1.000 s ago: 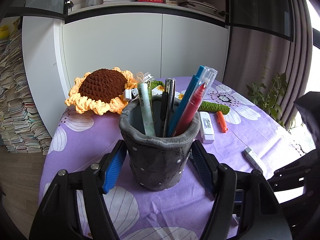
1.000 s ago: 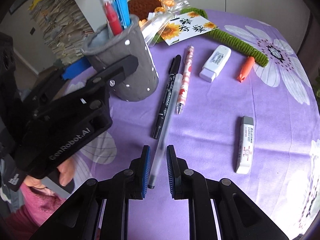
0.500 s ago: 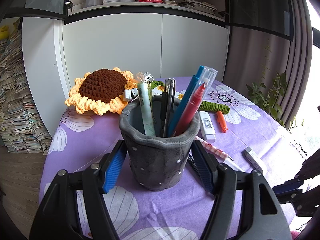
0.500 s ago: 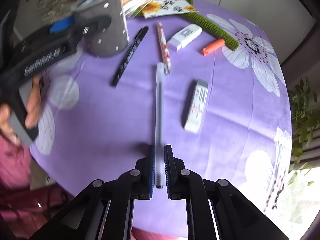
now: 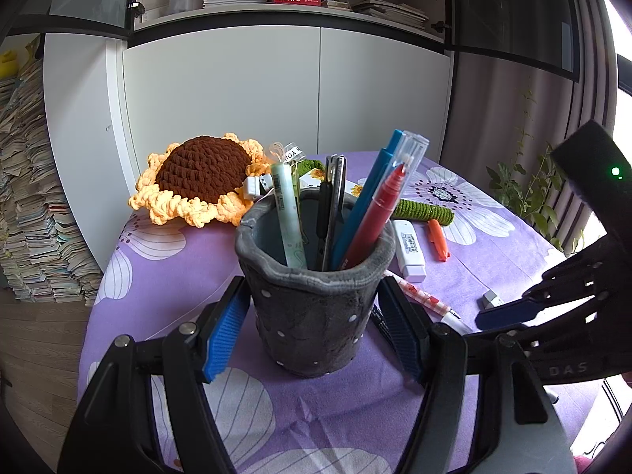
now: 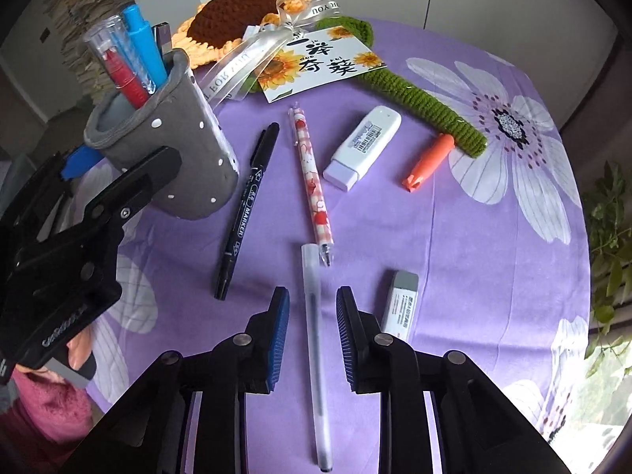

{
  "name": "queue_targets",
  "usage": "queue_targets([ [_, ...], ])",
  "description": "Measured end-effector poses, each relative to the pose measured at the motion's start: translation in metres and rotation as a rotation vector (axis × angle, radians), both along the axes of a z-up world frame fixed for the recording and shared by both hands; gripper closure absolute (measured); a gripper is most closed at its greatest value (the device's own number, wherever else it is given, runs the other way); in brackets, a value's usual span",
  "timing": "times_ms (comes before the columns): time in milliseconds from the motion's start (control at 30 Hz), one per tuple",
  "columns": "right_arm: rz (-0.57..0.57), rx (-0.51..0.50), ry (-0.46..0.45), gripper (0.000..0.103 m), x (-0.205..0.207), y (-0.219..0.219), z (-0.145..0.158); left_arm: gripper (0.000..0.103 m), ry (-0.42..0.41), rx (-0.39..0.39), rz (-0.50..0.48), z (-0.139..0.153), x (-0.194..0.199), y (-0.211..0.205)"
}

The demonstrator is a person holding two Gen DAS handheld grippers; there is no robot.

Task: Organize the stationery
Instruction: 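Lift the clear gel pen with the right tool over the grey cup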

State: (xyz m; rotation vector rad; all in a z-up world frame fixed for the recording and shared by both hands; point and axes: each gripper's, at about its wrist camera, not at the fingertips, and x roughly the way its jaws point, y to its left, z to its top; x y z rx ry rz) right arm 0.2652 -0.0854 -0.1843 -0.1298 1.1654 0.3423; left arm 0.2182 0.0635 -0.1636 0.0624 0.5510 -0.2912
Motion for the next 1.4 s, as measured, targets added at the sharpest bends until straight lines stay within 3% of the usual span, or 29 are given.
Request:
queue_targets([
  [233, 0.010, -0.014, 0.004, 0.079, 0.011, 0.016, -0.010, 0.037, 0.000, 0.000, 0.000, 0.000, 0.000, 0.000],
  [400, 0.007, -0.028, -0.017, 0.092, 0.012, 0.022, -0.008, 0.037, 0.000, 0.000, -0.001, 0.000, 0.000, 0.000],
  [567, 0.007, 0.021, -0.076, 0.092, -0.004, 0.013, 0.015, 0.037, 0.000, 0.000, -0.001, 0.000, 0.000, 0.000],
  [933, 0.059, 0.215, -0.406, 0.093, -0.070, 0.010, 0.138, 0.037, 0.001, 0.000, -0.001, 0.000, 0.000, 0.000],
  [1100, 0.064, 0.312, -0.578, 0.093, -0.070, 0.013, 0.184, 0.037, 0.001, -0.001, -0.001, 0.000, 0.000, 0.000],
  [1200, 0.056, 0.379, -0.643, 0.093, -0.057, 0.017, 0.196, 0.037, 0.001, -0.001, -0.001, 0.000, 0.001, 0.000],
  [1400, 0.085, 0.464, -0.707, 0.093, -0.027, 0.035, 0.184, 0.036, 0.018, -0.014, -0.004, -0.002, 0.004, 0.001],
])
